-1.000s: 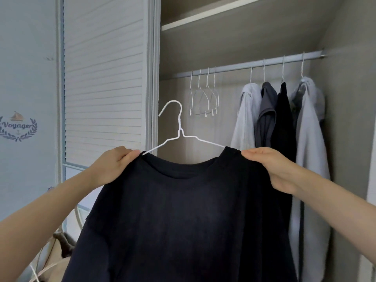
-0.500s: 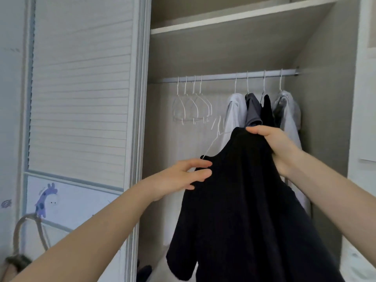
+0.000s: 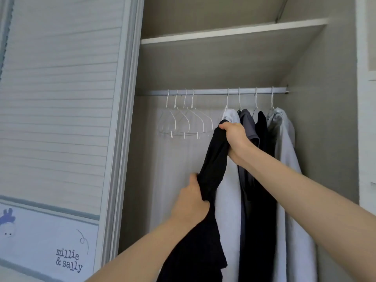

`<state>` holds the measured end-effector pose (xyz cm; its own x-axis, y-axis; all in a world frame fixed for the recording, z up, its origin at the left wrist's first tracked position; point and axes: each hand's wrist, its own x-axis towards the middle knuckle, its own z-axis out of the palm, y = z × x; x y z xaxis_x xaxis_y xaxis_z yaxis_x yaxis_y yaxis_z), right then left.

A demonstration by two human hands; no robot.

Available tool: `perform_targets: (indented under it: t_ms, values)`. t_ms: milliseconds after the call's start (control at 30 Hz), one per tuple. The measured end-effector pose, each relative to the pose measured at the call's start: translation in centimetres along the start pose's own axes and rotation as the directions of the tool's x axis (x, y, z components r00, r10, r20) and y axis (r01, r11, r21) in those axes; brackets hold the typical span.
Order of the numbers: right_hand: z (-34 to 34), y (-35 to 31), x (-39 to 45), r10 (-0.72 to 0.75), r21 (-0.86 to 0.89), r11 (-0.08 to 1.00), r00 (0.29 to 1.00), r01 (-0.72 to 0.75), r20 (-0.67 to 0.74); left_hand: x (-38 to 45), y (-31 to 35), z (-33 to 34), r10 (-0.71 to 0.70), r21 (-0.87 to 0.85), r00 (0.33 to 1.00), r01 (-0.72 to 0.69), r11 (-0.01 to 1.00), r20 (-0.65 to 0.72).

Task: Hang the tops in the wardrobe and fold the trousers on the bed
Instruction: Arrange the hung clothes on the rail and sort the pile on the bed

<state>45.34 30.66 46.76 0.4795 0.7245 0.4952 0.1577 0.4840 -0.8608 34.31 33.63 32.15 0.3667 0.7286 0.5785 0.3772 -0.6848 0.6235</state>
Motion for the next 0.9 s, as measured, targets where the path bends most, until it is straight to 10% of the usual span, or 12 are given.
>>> perform_targets:
  t_ms: [500,700,900]
  values:
    - [1.1,0.6,15.2,-0.435,-0.437,0.815,0.9,0.382,-0.025,13.5,-7.4,3.6,0.112,0.188,0.993,-0.116,0.975,0.034]
    - [0.7,-0.5,18.5,-0.549,-0.761,0.576,0.831,0.298,-0.091,17.1,-7.1,4.6,0.184,0.151,0.982,-0.175,0.973,-0.041]
    - [1.4,-1.5,20.2,-0.466,-0.759,0.616,0.875,0.211,-0.135,19.2,-7.0,5.9,0.211,0.052,0.973,-0.207,0.977,-0.092]
